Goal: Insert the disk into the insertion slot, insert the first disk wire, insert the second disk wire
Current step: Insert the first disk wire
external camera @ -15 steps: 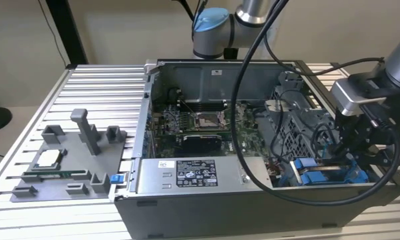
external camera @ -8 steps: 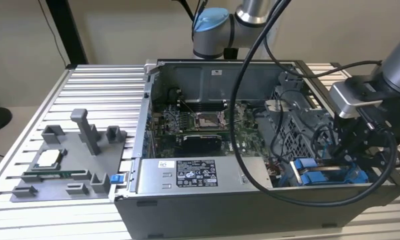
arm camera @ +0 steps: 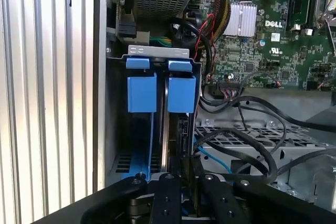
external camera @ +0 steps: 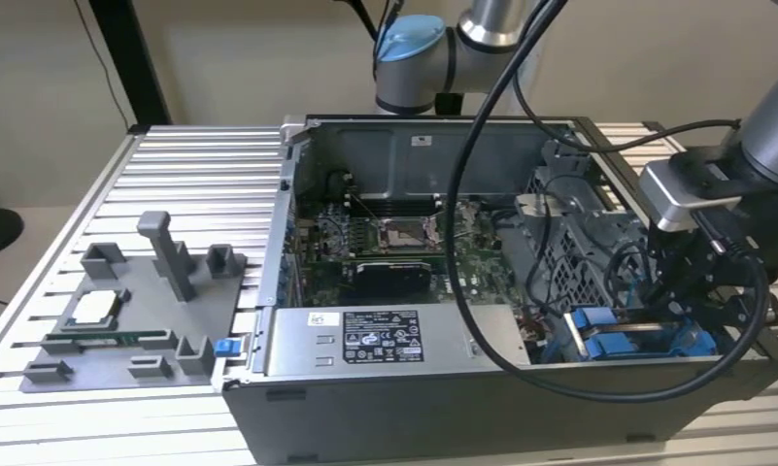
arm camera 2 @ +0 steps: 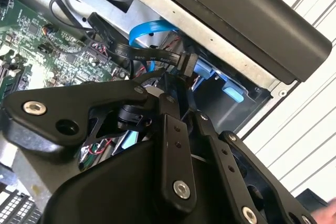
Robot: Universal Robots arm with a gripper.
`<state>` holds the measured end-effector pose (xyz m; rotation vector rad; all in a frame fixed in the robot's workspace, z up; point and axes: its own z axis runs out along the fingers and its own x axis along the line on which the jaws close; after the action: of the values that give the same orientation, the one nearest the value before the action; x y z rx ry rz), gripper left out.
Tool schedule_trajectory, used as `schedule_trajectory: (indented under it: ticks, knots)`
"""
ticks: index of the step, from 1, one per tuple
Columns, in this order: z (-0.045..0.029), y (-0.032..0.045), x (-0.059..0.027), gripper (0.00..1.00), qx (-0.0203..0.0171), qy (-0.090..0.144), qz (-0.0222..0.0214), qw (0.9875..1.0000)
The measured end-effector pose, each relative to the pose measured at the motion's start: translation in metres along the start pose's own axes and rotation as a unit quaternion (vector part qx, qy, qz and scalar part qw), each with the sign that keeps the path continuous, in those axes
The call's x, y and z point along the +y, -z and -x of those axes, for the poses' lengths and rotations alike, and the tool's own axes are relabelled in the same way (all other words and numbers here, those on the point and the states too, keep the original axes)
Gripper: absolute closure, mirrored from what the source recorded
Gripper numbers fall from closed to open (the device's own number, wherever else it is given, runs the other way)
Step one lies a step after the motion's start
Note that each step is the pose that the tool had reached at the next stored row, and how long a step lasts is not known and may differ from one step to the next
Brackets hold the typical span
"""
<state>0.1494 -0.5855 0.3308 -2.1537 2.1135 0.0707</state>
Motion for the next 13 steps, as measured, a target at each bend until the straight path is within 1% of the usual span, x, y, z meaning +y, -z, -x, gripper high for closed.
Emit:
schedule_trajectory:
  ticks: [5, 9, 13]
  knots:
    - [-0.0001, -0.0010, 0.0000, 1.00, 0.0002, 0.000, 0.0000, 1.0000]
    - [-0.0006, -0.0062, 0.0003, 1.00, 0.0008, 0.000, 0.0000, 1.0000]
    - [-0.0005, -0.0062, 0.0003, 1.00, 0.0010, 0.000, 0.0000, 1.0000]
